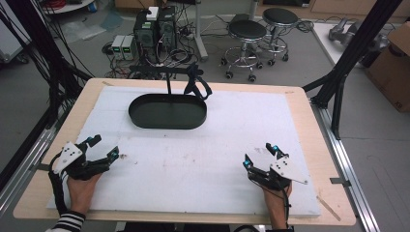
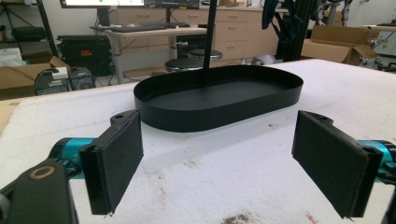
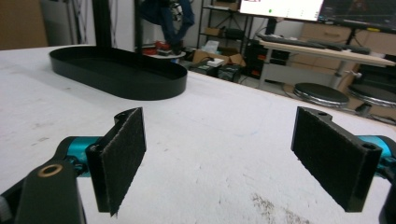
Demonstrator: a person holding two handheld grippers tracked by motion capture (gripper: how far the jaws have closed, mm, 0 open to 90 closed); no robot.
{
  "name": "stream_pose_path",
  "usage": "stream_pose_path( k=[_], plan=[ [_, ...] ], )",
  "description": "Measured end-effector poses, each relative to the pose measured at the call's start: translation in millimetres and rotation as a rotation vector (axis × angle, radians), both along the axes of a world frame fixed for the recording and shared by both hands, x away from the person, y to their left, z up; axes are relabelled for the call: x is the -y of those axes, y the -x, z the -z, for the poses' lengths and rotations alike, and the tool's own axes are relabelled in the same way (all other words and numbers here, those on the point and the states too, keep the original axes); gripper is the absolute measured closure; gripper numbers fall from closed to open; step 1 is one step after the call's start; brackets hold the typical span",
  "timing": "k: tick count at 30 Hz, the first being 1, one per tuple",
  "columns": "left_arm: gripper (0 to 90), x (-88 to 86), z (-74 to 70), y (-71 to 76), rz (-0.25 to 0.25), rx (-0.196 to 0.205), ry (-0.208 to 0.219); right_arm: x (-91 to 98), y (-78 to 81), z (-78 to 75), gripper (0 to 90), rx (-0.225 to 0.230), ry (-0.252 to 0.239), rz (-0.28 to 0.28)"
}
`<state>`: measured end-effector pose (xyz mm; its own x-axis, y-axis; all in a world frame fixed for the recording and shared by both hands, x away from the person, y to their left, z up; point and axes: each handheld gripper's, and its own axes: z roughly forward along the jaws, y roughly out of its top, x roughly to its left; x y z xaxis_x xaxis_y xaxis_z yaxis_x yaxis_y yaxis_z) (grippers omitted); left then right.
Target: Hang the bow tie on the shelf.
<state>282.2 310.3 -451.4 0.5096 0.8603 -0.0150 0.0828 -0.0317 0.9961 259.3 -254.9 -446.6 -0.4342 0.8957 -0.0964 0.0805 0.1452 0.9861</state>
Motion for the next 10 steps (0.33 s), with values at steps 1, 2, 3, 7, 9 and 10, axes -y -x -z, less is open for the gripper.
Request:
stream_pose_path(
  k=[1, 2, 3, 7, 9, 10],
  plan=[
    [16.8, 0.0, 0.0, 0.1, 0.000, 0.001, -0.001, 0.0, -1.8, 1.5, 16.4, -0.011, 0.007, 0.003],
    [16.8, 0.0, 0.0, 0.0, 0.001, 0.003, -0.003, -0.2, -2.8, 2.6, 15.8, -0.020, 0.009, 0.009],
    [16.8, 0.0, -0.1, 0.1, 0.002, 0.002, -0.005, 0.3, -3.3, 3.5, 15.8, -0.021, 0.005, 0.014],
    [16.8, -0.3, 0.0, 0.0, 0.000, 0.000, -0.002, 3.8, -3.2, 3.8, 15.7, -0.018, -0.030, 0.021],
    [16.8, -0.6, 0.0, -0.2, -0.001, -0.001, 0.001, 5.4, -3.7, 4.0, 15.3, -0.029, -0.047, 0.023],
    [16.8, -0.6, 0.0, -0.2, -0.001, -0.001, 0.001, 5.5, -4.0, 4.1, 14.8, -0.033, -0.054, 0.029]
  ],
)
